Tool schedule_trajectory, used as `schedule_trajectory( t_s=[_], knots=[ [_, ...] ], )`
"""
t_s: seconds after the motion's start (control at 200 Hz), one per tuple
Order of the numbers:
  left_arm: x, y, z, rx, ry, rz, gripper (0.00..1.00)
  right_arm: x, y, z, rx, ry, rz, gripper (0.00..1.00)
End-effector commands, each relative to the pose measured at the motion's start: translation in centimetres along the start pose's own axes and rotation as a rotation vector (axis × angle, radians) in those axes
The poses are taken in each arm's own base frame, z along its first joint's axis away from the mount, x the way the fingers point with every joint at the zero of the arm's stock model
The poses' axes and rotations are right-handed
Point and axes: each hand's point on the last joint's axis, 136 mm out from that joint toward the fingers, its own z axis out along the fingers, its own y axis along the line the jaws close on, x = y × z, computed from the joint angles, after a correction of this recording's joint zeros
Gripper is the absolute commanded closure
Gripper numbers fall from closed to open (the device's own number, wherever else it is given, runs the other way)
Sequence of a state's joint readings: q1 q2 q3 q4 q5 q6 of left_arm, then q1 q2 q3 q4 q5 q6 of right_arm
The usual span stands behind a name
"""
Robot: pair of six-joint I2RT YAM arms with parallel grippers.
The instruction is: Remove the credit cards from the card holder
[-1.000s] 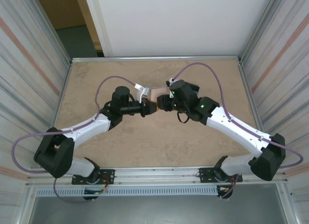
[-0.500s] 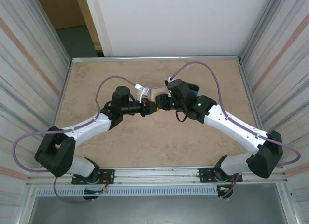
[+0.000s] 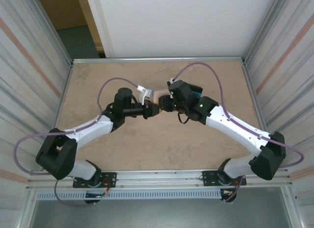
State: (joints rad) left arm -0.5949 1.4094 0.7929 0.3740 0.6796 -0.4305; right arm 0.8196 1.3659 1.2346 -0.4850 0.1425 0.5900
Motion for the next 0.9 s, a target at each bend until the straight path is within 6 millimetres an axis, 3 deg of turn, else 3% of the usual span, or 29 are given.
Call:
schedule_trajectory(
  t_s=[0.0, 0.897],
  knots=[
    [-2.5, -2.9, -0.4, 0.103, -0.066, 0.091, 1.00, 0.3, -1.4, 0.4, 0.071, 0.025, 0.015, 0.62],
    [-2.3, -1.9, -0.3, 0.068, -0.063, 0.068, 1.00, -0.1, -2.9, -1.0, 0.080, -0.008, 0.060, 0.80]
  ],
)
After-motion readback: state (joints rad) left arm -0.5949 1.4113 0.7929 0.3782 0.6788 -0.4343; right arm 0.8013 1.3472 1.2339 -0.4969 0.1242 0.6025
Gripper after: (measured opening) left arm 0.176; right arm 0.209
